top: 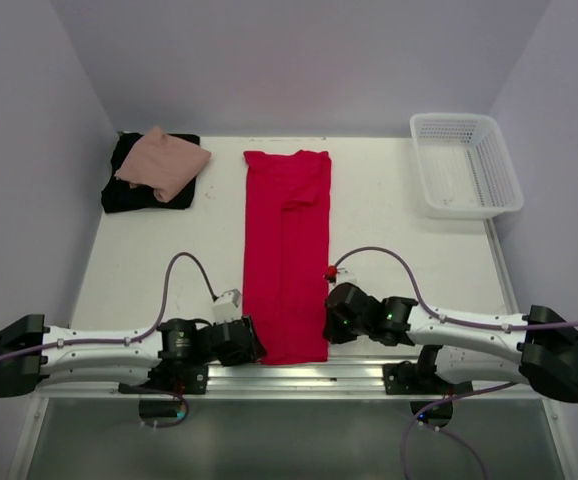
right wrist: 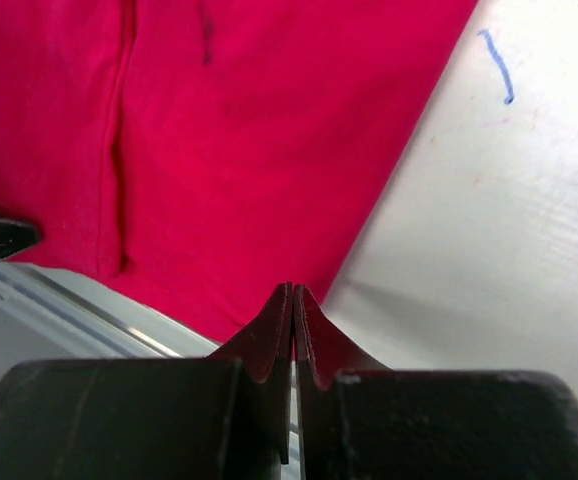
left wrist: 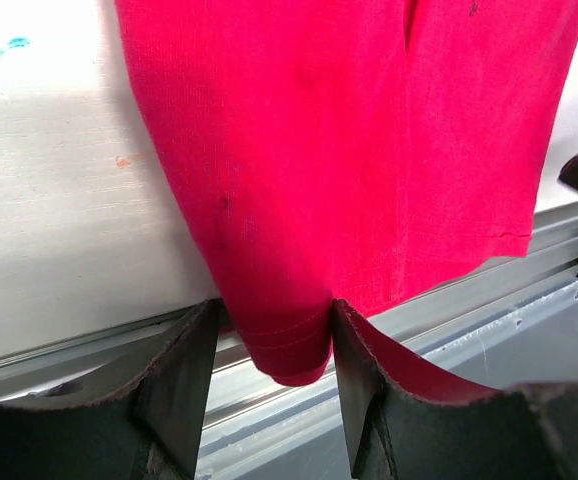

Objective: Fold and stack the t-shirts
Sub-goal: Fold the tshirt

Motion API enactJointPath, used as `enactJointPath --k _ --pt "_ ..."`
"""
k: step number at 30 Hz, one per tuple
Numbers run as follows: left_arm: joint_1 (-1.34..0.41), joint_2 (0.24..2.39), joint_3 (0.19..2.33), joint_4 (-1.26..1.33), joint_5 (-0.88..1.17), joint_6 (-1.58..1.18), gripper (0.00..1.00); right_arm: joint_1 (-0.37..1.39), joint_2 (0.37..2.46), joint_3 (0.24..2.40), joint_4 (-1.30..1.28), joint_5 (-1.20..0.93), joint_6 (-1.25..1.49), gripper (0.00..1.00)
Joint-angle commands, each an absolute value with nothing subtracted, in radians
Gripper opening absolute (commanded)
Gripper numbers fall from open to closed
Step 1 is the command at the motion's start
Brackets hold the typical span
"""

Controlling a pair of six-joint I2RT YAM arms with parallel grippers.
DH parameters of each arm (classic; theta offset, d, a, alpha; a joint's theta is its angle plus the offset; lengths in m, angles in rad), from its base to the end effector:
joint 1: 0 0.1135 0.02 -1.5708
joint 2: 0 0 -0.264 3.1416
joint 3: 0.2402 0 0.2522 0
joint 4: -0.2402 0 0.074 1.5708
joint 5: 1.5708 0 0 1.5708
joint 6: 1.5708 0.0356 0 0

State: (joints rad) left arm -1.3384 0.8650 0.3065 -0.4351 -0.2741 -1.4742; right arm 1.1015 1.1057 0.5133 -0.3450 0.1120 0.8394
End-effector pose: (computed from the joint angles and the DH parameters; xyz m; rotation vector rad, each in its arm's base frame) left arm 0.0433 -0.1412 0.1448 -0.2924 2.6766 -0.7272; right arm 0.0954 0.1793 0.1743 -0.2952 2.6085 0.6267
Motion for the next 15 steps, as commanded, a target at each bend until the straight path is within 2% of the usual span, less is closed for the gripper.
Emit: enactJointPath --k 1,2,4,5,8,15 --pt "-1.356 0.868 0.304 -0.517 -0.31 -1.505 0.53 1.143 1.103 0.491 -0.316 0.109 0.949 0.04" --pt "-1.359 0.868 0.305 -0.52 -0.314 -1.505 0.53 1.149 1.104 0.485 -0.313 0.115 0.972 0.14" --pt "-1.364 0.865 0.304 -0.52 -0.328 -1.505 0.53 1.167 1.106 0.477 -0.321 0.123 0.992 0.25" --pt "-1.368 0.862 0.302 -0.522 -0.34 -1.503 0.54 1.173 1.103 0.479 -0.327 0.133 1.005 0.35" --pt "-1.373 0.847 0.288 -0.523 -0.359 -1.502 0.54 1.186 1.072 0.474 -0.351 0.149 1.026 0.47" --pt "-1.374 0.789 0.233 -0.48 -0.405 -1.488 0.54 1.193 1.031 0.437 -0.353 0.157 1.066 0.49"
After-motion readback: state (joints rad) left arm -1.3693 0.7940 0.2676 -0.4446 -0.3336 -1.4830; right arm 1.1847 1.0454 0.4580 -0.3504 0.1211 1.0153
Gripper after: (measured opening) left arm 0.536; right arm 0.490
